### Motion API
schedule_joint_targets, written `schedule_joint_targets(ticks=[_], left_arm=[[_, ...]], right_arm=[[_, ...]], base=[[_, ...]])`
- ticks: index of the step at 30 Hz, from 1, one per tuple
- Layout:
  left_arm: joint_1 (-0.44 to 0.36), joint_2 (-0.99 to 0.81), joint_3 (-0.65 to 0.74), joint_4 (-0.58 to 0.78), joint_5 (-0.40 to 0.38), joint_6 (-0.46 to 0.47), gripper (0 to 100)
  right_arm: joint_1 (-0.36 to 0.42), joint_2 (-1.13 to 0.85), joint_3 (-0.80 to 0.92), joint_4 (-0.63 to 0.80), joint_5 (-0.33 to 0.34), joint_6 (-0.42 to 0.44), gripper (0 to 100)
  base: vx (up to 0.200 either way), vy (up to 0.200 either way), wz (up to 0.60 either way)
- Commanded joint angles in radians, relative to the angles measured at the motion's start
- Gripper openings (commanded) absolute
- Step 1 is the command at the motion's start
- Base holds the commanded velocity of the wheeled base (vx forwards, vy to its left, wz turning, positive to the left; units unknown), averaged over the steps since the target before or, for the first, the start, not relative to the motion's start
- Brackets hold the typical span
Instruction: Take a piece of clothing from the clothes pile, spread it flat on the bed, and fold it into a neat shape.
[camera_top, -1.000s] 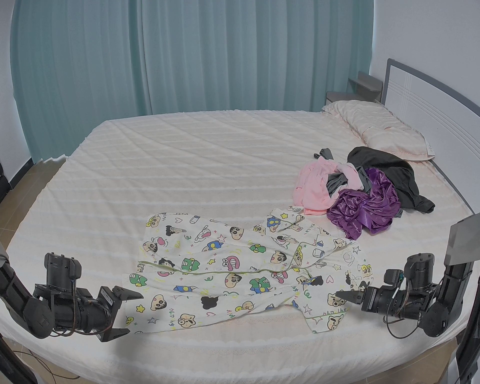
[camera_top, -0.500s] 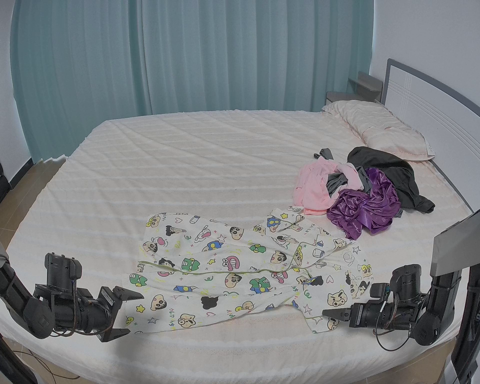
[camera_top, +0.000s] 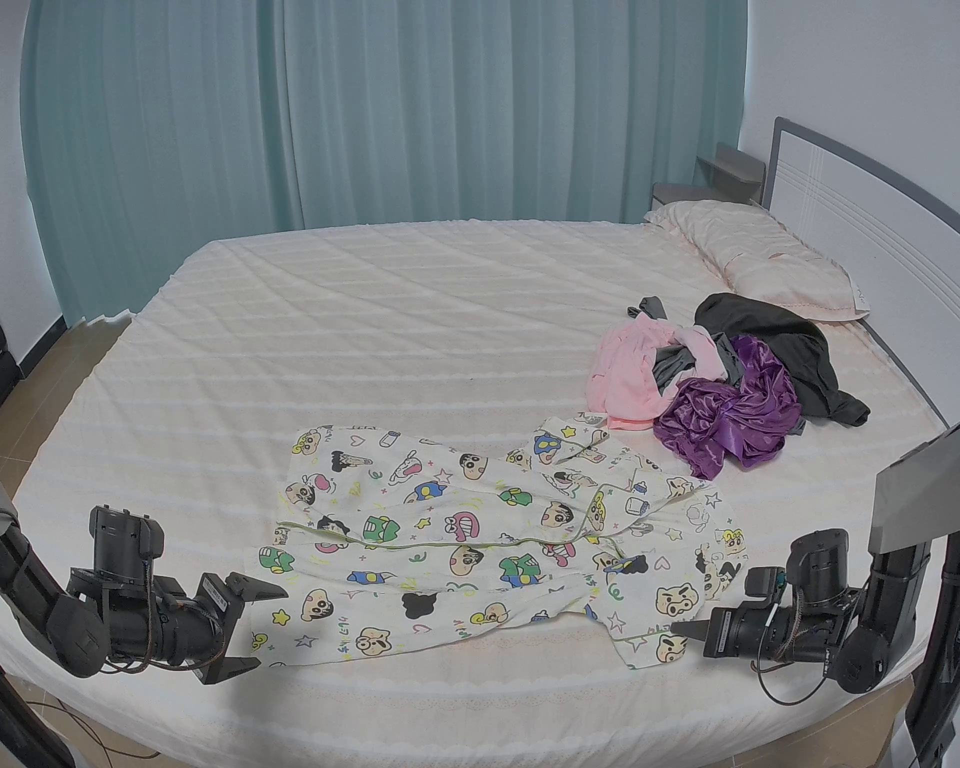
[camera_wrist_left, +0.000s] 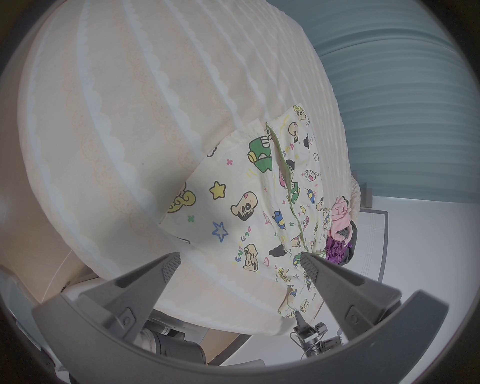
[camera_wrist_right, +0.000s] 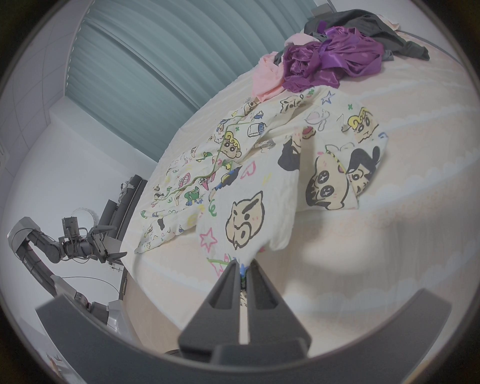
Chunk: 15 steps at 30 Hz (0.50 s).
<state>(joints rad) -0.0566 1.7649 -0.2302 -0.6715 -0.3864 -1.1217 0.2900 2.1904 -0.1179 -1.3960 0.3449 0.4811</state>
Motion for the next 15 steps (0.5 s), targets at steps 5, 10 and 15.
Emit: schedule_joint_targets(ticks=[5,10,15], left_arm=[[0.000,0.002,0.000,0.000,0.000,-0.001,100],[0.000,0.002,0.002,0.000,0.000,-0.001,100],[0.000,0.002,0.002,0.000,0.001,0.000,100]], right_arm=[[0.047,-0.265,0.032,0.158,-0.001,-0.002,0],[0.070,-0.440,-0.049,0.482,-0.004,-0.002,0],[0.061,-0.538,-0.160,0.816,-0.009,-0.013,0]], base=[[0.000,0.000,0.00],[0.000,0.000,0.00],[0.000,0.000,0.00]])
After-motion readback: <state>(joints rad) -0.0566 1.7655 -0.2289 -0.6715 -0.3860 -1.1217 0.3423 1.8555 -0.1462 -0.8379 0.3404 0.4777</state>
